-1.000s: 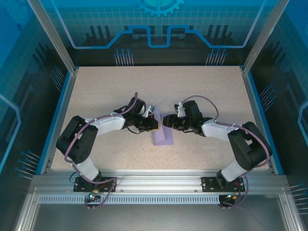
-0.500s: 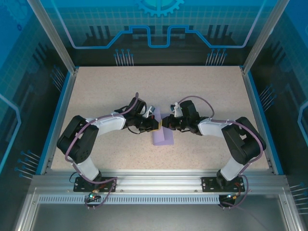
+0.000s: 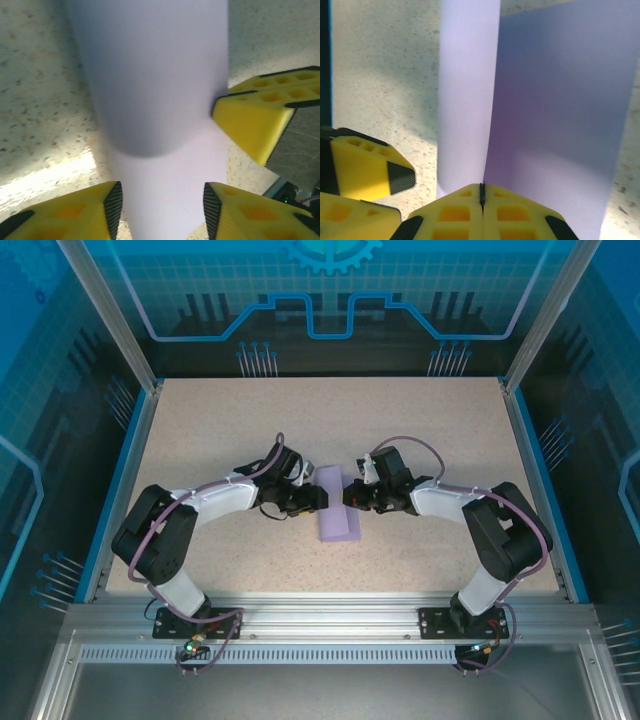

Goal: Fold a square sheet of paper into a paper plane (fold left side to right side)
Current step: First fold in half a square sheet of paper at the center of the table, then hold the square sheet of paper at the center of the table.

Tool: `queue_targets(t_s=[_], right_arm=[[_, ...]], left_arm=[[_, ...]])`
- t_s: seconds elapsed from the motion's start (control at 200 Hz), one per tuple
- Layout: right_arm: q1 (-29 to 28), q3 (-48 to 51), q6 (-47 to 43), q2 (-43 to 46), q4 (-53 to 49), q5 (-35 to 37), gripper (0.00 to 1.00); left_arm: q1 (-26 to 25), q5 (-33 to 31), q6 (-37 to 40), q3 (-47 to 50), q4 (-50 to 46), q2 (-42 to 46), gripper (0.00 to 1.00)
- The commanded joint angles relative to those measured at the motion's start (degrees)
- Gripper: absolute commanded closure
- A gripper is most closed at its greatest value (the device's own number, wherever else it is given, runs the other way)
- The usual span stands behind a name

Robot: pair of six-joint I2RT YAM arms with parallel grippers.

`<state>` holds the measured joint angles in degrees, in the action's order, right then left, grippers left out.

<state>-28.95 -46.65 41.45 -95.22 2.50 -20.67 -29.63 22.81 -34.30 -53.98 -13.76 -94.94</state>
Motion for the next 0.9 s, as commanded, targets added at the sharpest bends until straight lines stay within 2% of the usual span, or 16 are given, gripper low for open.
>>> queue_targets(t_s=[0.0,0.335,0.675,0.8,0.895], right_arm=[[-0.2,-1.7,-1.6,-1.1,-5.4,3.6,0.99],[-0.2,-1.2,-1.5,-2.5,-6.5,5.7,0.97],[-0.2,-1.6,-1.8,-3.4,-7.2,6.6,0.94],[-0.2,-1.5,-2.0,-2.6,-7.3,7.2,0.89],[-0.2,-0.9,-2.2,-0.8,-7.9,8.8,0.78]], left_arm=[[-0.2,-2.5,-0.3,-2.1,-3.3,-1.8,0.46],[-0.5,-1.7,-2.5,-5.1,-1.6,-8.0,0.41],[-1.6,-2.8,-2.8,-8.0,-2.4,-12.8,0.49],[-2.1,-4.0,-2.5,-8.4,-3.4,-13.7,0.5],[-2.4,-4.4,-2.2,-8.7,-4.0,-14.8,0.5]])
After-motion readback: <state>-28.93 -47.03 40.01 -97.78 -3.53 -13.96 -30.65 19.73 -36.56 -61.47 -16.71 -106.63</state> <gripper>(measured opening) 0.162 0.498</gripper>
